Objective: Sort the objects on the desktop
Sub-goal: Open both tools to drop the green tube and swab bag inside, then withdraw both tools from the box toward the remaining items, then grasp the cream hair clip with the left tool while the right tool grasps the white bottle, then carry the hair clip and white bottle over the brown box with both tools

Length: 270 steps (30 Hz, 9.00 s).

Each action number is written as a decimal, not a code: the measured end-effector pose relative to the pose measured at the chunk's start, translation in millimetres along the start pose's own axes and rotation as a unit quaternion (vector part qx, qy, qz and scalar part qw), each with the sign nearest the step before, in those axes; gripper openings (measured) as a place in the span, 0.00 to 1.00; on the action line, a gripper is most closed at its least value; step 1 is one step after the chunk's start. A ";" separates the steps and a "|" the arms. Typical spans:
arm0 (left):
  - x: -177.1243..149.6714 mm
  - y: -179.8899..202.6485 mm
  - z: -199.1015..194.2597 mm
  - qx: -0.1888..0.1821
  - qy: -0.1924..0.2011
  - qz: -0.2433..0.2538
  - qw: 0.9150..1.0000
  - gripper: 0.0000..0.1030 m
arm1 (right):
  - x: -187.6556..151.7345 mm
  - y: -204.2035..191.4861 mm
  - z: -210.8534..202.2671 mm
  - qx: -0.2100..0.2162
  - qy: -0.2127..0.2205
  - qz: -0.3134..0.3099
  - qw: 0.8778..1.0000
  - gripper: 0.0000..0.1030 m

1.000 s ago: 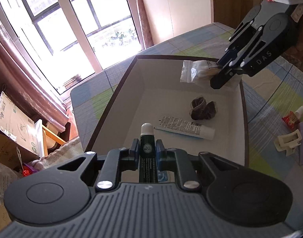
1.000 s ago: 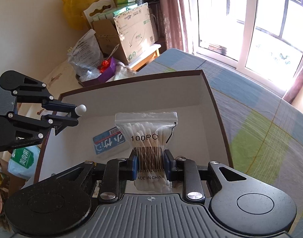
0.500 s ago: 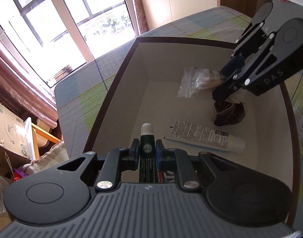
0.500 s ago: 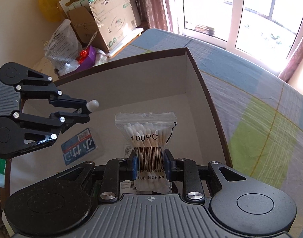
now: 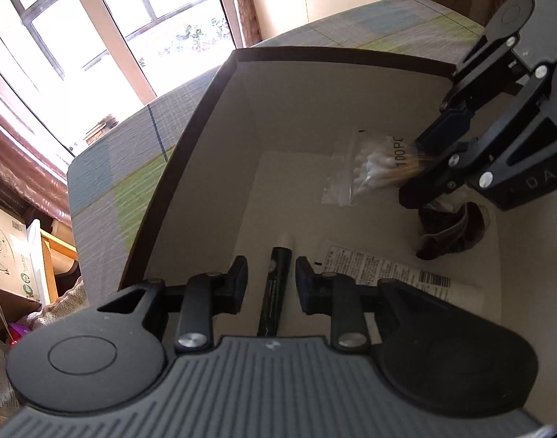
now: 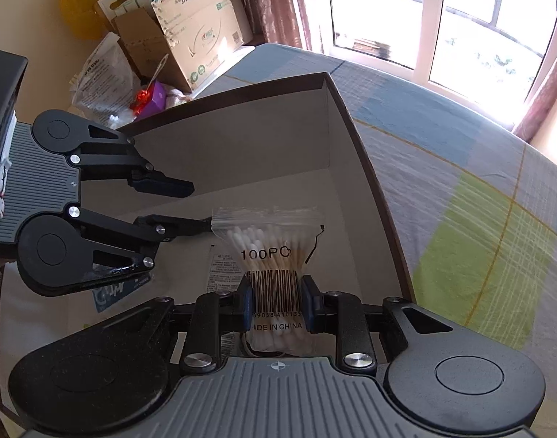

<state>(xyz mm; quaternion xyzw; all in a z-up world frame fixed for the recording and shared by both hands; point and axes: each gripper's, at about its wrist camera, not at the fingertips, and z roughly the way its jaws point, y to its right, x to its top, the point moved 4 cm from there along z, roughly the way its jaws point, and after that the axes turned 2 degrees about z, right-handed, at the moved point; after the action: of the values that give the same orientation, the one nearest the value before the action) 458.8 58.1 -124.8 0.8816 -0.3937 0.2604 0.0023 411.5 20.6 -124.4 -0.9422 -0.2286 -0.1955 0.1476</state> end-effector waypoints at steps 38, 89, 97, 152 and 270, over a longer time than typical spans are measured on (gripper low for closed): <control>-50.1 -8.1 -45.6 0.048 -0.067 -0.088 0.993 0.66 | -29.9 -24.4 3.5 -0.051 -0.023 -0.057 0.997 0.70; -84.4 86.1 -203.8 0.129 -0.009 -0.173 0.976 0.90 | -117.0 -70.3 -132.8 -0.054 0.103 -0.013 0.993 1.00; -93.5 114.0 -218.3 0.123 0.002 -0.193 0.974 0.90 | -140.1 -65.9 -157.7 -0.046 0.117 -0.013 0.992 1.00; -67.1 338.4 -101.6 -0.079 0.065 0.305 0.947 0.81 | -393.4 68.4 -185.4 -0.102 0.039 0.186 0.976 1.00; -95.8 62.0 -241.2 0.028 0.075 -0.030 0.996 0.36 | -98.0 -97.4 -152.5 0.071 0.089 -0.091 0.989 0.29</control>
<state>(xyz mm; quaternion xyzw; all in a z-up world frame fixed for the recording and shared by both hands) 252.2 132.2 27.1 0.8709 -0.3583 0.3361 0.0149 237.8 11.0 -14.5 -0.8835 -0.3125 -0.2745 0.2153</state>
